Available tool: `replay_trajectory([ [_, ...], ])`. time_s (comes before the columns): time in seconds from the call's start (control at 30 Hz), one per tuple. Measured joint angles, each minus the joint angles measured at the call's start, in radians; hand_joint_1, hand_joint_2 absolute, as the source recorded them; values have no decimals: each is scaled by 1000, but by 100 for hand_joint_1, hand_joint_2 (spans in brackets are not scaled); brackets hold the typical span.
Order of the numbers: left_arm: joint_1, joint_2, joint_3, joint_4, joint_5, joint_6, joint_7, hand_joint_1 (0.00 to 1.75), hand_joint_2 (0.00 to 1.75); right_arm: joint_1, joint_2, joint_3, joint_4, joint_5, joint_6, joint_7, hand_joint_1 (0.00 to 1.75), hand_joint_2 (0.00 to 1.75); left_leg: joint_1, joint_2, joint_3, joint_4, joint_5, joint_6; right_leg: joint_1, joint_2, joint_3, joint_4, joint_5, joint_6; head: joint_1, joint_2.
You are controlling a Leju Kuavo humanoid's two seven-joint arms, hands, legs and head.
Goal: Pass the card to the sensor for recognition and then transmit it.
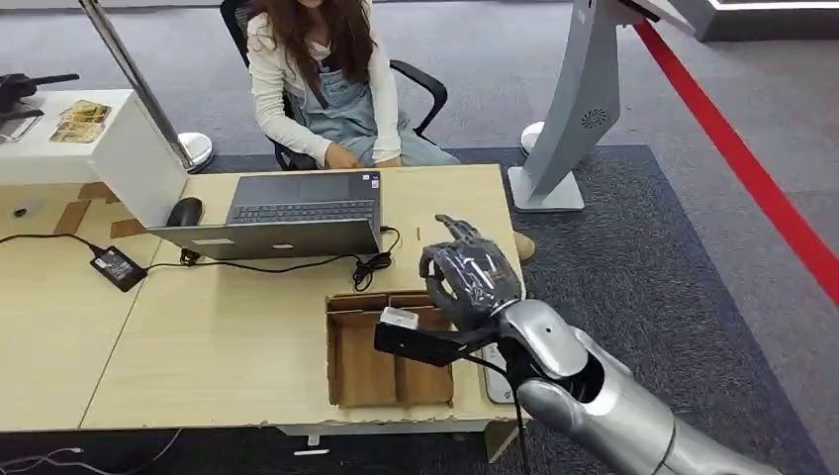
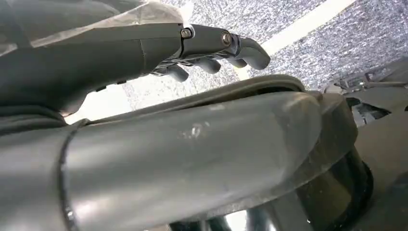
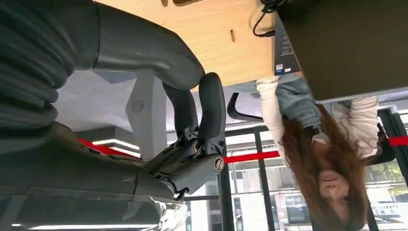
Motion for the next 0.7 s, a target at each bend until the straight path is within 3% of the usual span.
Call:
replay_trajectory([
  [0.23, 0, 2, 6, 0, 0, 0, -2, 0, 0, 9, 4, 2, 5, 4, 0, 1, 112, 175, 0, 0, 0, 0, 0, 0, 0, 0, 0, 0, 0, 0, 0, 0],
  [0.3, -1, 3, 6, 0, 1, 0, -3, 0, 0, 13, 5, 6, 10, 6, 0, 2, 87, 175, 0, 0, 0, 0, 0, 0, 0, 0, 0, 0, 0, 0, 0, 0],
  [0.33, -1, 4, 6, 0, 1, 0, -3, 0, 0, 15, 5, 7, 12, 7, 0, 2, 87, 175, 0, 0, 0, 0, 0, 0, 0, 0, 0, 0, 0, 0, 0, 0],
  [0.4, -1, 4, 6, 0, 1, 0, -3, 0, 0, 16, 9, 8, 16, 14, -2, 3, 56, 175, 0, 0, 0, 0, 0, 0, 0, 0, 0, 0, 0, 0, 0, 0],
  [0.5, -1, 4, 6, 0, 1, 0, -4, 0, 0, 20, 12, 8, 23, 20, -9, 3, 30, 175, 0, 0, 0, 0, 0, 0, 0, 0, 0, 0, 0, 0, 0, 0],
  [0.7, 0, 4, 6, 0, 0, 0, -5, 0, 0, 29, 14, 8, 32, 25, -22, 3, 28, 175, 0, 0, 0, 0, 0, 0, 0, 0, 0, 0, 0, 0, 0, 0],
])
